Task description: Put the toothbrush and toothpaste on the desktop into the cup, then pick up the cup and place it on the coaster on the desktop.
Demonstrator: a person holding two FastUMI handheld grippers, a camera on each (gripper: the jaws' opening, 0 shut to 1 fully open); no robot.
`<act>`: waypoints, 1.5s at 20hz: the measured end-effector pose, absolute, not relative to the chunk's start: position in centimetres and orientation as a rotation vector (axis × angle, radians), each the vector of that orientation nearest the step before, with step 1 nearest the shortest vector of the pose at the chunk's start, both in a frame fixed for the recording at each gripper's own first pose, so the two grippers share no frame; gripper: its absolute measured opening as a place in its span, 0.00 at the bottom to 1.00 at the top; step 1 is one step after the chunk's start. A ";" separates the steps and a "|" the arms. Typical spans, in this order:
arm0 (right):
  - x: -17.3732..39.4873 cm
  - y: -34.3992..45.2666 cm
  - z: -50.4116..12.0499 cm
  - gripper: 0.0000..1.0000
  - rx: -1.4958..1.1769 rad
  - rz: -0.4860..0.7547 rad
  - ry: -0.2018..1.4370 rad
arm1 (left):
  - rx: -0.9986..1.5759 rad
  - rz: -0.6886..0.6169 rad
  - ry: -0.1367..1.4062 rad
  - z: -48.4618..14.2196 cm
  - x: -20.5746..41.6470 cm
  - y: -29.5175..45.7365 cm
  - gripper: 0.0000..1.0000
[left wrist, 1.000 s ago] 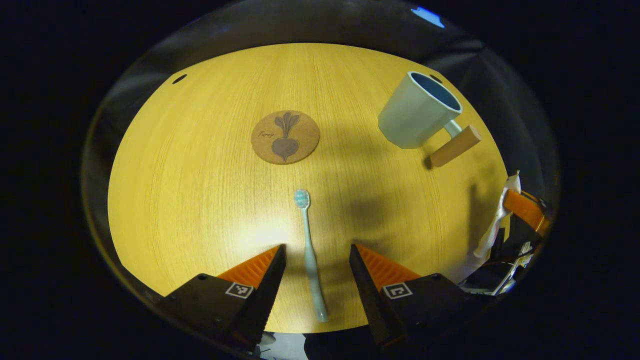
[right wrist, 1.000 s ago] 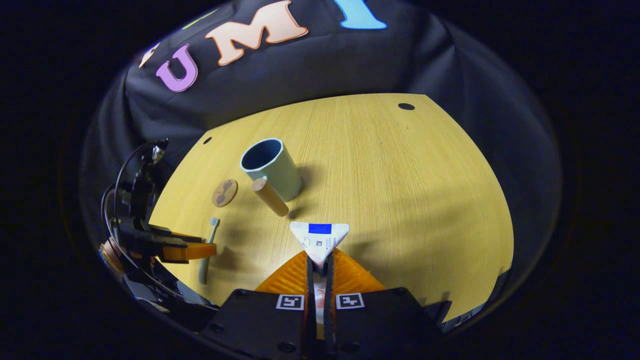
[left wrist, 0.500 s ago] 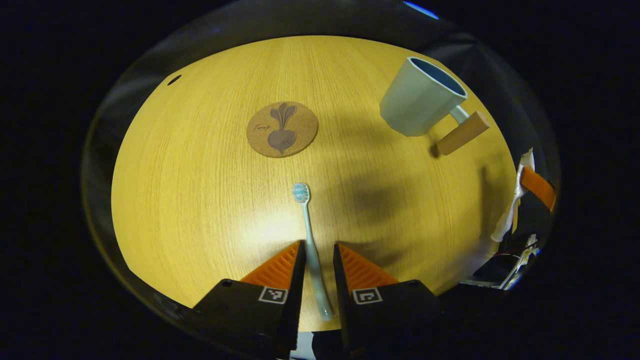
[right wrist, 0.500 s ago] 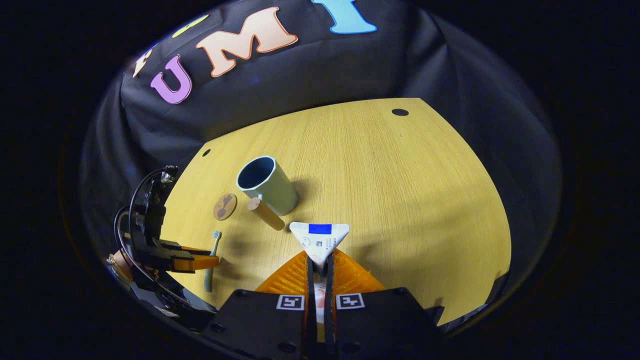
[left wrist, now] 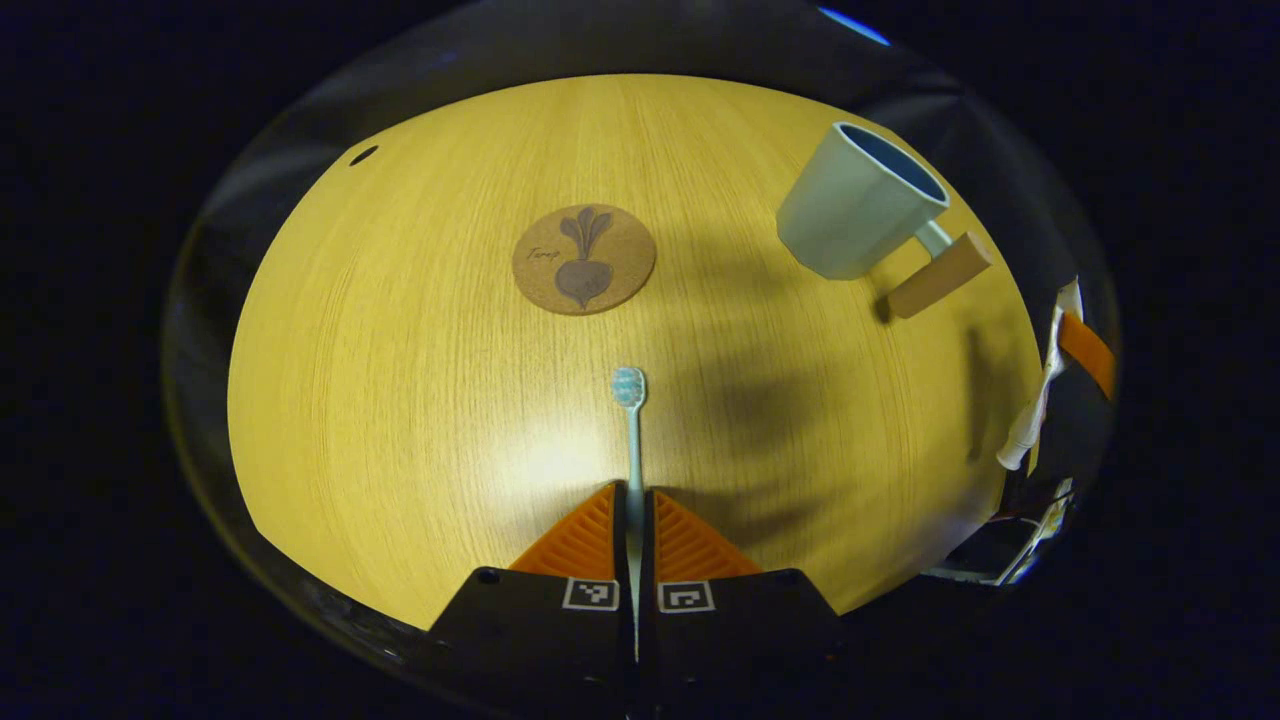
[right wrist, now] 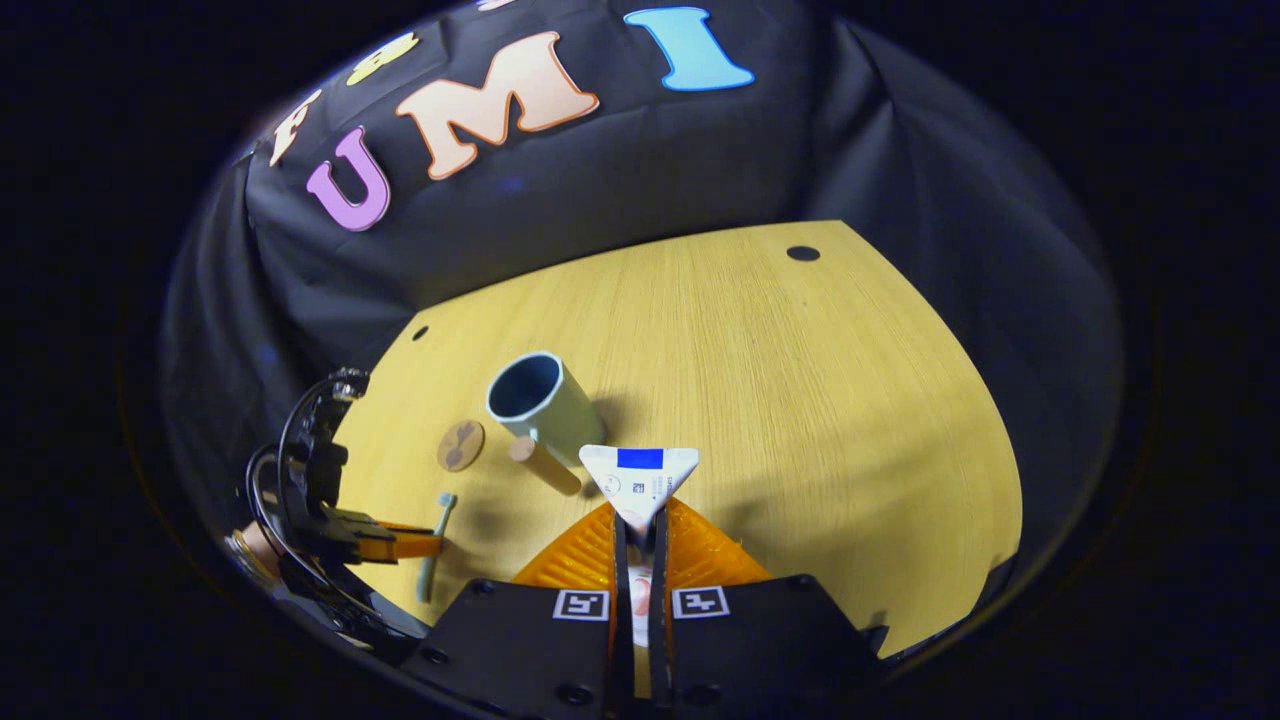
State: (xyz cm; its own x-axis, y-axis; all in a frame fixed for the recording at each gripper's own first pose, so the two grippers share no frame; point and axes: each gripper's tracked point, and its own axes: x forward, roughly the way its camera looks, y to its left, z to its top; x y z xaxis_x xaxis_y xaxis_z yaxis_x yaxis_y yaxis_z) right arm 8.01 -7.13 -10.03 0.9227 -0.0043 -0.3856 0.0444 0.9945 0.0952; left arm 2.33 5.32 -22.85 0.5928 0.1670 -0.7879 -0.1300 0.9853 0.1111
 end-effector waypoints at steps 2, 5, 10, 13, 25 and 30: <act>9.2 -5.9 -7.1 0.08 0.106 0.016 0.301 | -0.054 0.194 0.842 -22.1 2.3 5.5 0.00; 10.9 -4.0 -2.8 0.08 0.099 0.078 0.167 | -0.136 0.231 0.712 -20.4 2.2 5.9 0.00; 14.6 0.2 2.8 0.08 0.089 0.241 -0.009 | -0.194 0.267 0.606 -19.0 0.3 6.8 0.00; 16.4 1.9 5.1 0.08 0.075 0.295 -0.106 | -0.222 0.251 0.510 -16.9 0.0 6.2 0.00; 22.0 3.2 -1.1 0.08 -0.053 0.322 -0.061 | -0.016 0.173 0.168 -7.0 2.8 2.7 0.00; 22.1 2.8 -3.5 0.09 -0.024 0.305 -0.024 | 0.000 0.113 0.076 -3.9 4.9 1.2 0.00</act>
State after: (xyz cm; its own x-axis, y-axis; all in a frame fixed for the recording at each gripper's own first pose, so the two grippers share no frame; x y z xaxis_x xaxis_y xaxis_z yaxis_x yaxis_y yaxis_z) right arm 22.12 2.80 -3.48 0.9536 0.3005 0.0196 -0.2999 0.9536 -0.0273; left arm 4.94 1.21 -3.90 0.9907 0.1131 -0.0760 -0.1131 0.9936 0.0047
